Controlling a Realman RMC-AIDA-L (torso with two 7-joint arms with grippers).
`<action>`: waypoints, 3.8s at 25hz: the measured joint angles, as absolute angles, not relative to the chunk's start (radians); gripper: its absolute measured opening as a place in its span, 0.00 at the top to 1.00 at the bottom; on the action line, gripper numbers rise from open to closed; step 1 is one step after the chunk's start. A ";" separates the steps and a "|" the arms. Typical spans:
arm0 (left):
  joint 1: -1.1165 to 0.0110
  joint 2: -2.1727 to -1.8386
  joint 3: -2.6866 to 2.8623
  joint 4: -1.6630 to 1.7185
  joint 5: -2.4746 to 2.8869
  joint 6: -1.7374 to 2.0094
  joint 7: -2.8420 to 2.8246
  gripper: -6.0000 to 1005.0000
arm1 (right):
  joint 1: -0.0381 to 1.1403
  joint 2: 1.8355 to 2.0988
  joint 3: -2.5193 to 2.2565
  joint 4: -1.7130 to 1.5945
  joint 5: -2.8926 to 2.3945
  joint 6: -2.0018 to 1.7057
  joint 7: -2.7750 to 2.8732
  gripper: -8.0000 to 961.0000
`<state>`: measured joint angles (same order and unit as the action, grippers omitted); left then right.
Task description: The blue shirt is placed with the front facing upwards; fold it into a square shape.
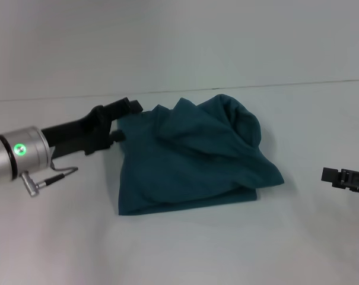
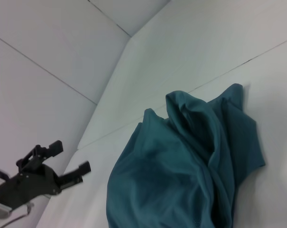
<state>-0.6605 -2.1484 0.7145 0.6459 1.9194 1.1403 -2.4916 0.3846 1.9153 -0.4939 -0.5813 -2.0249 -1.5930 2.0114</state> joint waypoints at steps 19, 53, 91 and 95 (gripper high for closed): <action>-0.704 -2.159 0.720 0.527 1.834 1.106 -2.458 0.08 | 0.390 1.916 -0.490 -0.571 -2.049 -1.581 2.006 0.08; -0.718 -2.144 0.800 0.616 2.176 0.982 -2.311 0.12 | 0.396 1.913 -0.488 -0.573 -2.049 -1.587 2.007 0.08; -0.762 -2.163 0.920 0.592 2.119 1.080 -2.354 0.81 | 0.391 1.913 -0.485 -0.571 -2.045 -1.589 2.011 0.08; -0.731 -2.157 0.887 0.601 2.096 1.172 -2.355 0.84 | 0.395 1.913 -0.485 -0.571 -2.045 -1.589 2.014 0.08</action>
<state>-0.7305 -2.1573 0.8868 0.6011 2.0964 1.1722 -2.3546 0.3954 1.9128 -0.4847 -0.5707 -2.0449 -1.5893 2.0138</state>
